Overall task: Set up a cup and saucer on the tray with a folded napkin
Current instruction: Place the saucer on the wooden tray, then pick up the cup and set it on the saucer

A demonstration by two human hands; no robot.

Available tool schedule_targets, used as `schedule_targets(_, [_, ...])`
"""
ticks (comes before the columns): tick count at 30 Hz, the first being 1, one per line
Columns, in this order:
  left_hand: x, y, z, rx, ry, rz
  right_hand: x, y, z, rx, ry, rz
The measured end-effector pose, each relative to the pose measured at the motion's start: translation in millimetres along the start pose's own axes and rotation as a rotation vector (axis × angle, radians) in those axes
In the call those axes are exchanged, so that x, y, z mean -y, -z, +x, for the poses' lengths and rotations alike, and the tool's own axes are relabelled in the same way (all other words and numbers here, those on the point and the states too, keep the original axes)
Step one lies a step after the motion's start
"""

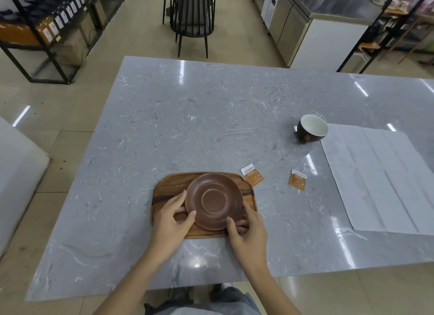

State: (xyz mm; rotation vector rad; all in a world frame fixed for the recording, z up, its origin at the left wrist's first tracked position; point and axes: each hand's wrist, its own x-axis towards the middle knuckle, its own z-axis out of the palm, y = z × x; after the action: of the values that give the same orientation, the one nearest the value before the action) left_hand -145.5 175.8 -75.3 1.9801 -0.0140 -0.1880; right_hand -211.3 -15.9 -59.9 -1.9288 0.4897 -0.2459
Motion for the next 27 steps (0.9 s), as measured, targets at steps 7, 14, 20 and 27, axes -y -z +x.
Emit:
schedule_targets(7, [-8.7,8.9,3.0,-0.009,-0.043,0.101,-1.6,5.6,4.7,0.017,0.001,-0.007])
schedule_targets(14, [-35.0,16.7,40.2,-0.025,-0.240,0.343,-5.0,36.0,32.1,-0.075,0.021,-0.026])
schedule_targets(20, [-82.3,-25.0,106.0,0.104,-0.377,0.374,-9.1,81.7,93.0,-0.147,-0.063,0.024])
schedule_targets(27, [-149.8,-107.4,179.3,0.244,-0.382,0.278,-6.8,139.2,178.9,-0.134,-0.330,0.394])
